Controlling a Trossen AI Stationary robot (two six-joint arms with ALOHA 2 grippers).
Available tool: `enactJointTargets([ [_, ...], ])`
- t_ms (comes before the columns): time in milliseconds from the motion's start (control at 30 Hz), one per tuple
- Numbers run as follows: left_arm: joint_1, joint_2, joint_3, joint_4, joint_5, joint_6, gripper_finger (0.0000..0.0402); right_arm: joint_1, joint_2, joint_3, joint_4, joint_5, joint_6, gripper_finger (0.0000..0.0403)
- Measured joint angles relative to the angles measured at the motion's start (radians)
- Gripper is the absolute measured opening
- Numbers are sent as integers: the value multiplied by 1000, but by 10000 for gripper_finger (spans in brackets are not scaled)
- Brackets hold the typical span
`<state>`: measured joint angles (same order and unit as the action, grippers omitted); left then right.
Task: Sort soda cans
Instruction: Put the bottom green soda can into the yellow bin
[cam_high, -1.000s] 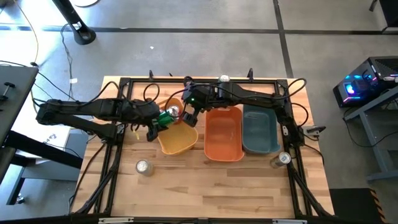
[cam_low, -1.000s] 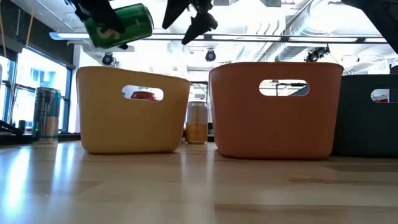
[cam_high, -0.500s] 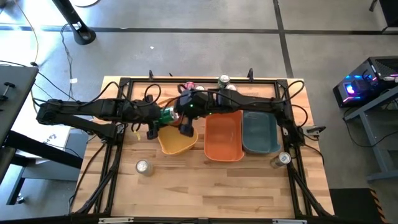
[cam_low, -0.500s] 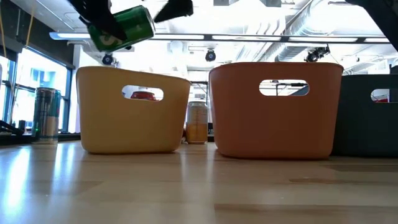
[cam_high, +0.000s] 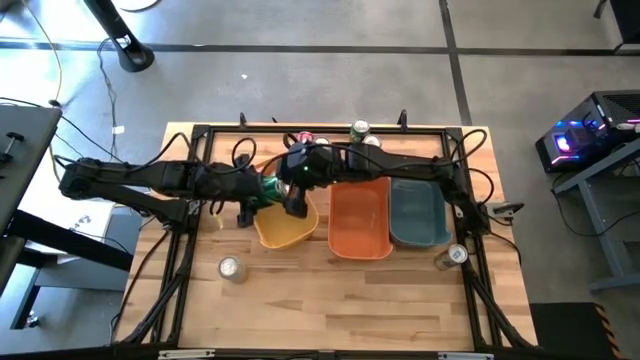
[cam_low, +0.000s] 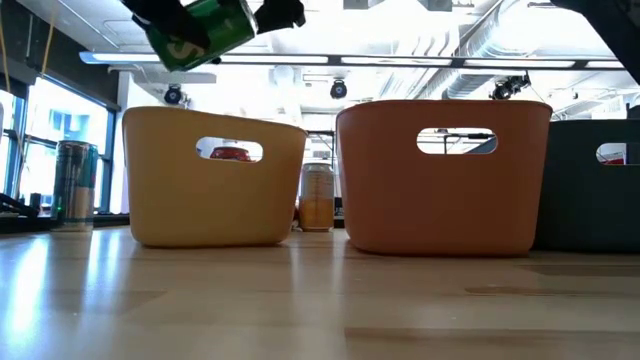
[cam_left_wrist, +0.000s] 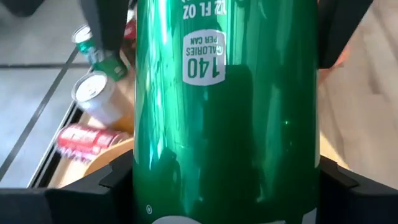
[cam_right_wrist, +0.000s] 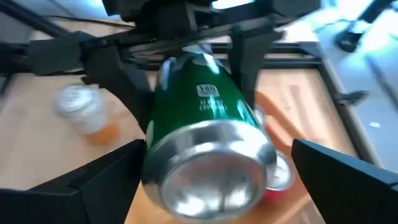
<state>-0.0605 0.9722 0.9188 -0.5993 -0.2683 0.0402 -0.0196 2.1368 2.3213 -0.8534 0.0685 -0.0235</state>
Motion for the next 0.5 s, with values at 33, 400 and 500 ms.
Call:
enactJointTargets([
  [33, 0, 0, 0, 14, 3, 8, 281, 1, 5, 1, 4, -13, 0, 397],
  [400, 2, 0, 0, 29, -14, 51, 281, 28, 19, 0, 12, 94, 72, 320],
  [500, 4, 2, 0, 13, -11, 51, 281, 32, 19, 0, 18, 99, 68, 289],
])
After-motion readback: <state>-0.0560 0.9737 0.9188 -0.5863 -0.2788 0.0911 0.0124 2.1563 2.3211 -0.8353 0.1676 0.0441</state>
